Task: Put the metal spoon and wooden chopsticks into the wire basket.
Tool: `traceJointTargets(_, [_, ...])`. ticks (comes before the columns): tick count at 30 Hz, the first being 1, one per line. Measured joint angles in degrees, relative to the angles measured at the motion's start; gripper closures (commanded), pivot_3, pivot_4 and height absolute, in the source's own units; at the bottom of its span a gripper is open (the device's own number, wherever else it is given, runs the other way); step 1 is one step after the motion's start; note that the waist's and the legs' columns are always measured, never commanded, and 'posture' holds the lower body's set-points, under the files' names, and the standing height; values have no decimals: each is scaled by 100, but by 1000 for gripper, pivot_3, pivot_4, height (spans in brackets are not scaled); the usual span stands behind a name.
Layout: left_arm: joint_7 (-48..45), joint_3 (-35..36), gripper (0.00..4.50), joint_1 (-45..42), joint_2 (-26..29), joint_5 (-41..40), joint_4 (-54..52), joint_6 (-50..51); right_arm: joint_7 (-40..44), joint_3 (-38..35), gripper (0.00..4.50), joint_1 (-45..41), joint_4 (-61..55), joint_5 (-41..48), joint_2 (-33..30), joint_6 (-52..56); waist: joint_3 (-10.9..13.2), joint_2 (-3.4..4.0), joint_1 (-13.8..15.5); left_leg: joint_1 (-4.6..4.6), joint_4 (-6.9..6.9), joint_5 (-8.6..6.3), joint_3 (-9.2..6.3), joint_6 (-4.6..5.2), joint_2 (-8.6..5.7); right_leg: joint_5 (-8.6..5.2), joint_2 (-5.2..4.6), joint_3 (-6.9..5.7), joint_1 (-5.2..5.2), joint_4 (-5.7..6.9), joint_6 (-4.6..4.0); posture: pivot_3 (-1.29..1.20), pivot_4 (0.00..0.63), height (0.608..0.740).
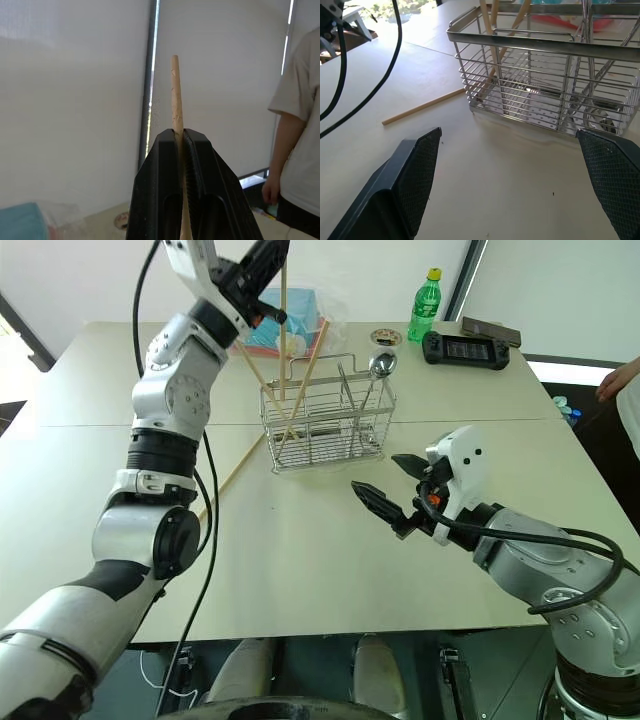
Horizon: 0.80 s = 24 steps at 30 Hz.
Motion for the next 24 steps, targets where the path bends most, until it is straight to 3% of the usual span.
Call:
traceJointTargets(1, [26,0,4461,96,-14,0,-60,11,-10,-13,0,0,0,16,-13,-21,0,0,0,0,0,0,0,0,0,0,0,0,0,0,0,0,150,710])
traceJointTargets(2, [51,1,3792,156,-33,-1,-83,37,-25,-29,0,0,1,22,-18,-38,0,-1,3,-1,0,0,0,0,0,0,0,0,0,0,0,0,150,710])
traceJointTargets(4, [141,16,3078,215,-71,-16,-159,134,-51,-56,0,-1,6,65,-38,-74,0,-1,8,-1,2,0,0,0,0,0,0,0,2,-1,0,0,150,710])
traceJointTargets(10, [378,285,64,297,-120,-501,-713,813,-49,-53,0,-41,60,137,-82,-119,0,-1,3,-1,2,0,0,0,0,0,0,0,3,-2,0,0,150,710])
traceJointTargets(15, [556,483,64,337,137,-929,-1374,1513,4,37,0,-137,217,124,-102,-158,2,2,-18,1,1,0,0,0,1,0,0,0,-1,1,0,0,150,710])
traceJointTargets(24, [1035,1196,64,362,2132,-1844,-2791,3696,190,241,0,-334,483,4,-106,-220,7,10,-20,4,1,0,-1,0,1,-1,1,0,0,5,1,0,150,710])
